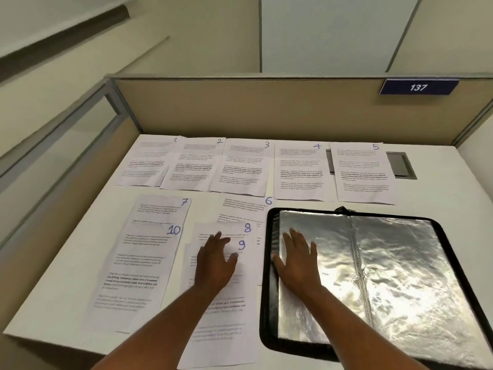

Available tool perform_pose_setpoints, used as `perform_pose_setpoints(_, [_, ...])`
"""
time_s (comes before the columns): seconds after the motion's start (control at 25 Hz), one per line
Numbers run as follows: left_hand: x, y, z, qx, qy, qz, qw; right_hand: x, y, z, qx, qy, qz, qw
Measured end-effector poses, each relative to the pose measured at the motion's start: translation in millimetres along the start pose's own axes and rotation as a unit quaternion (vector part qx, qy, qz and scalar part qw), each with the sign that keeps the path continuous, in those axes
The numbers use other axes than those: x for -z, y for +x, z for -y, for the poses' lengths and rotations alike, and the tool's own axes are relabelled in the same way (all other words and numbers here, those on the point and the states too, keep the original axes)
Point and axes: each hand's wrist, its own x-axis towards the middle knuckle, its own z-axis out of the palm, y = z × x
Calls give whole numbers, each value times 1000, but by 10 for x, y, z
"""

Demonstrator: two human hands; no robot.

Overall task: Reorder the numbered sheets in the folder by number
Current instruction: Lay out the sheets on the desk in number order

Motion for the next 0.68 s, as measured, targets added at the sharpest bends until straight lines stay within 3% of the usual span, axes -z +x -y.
perform_pose_setpoints(0.24, [220, 496, 95, 13, -1, -10, 1000, 18, 445, 208, -26, -14, 5, 1000])
perform_pose_setpoints(0.44, [291, 1101, 266, -6, 45, 91, 995, -97, 970, 363, -65, -27, -15, 997])
perform_pose_setpoints(0.68, [198, 1521, 583, -78, 167, 212, 960, -286, 1301, 577, -96, -74, 15, 992])
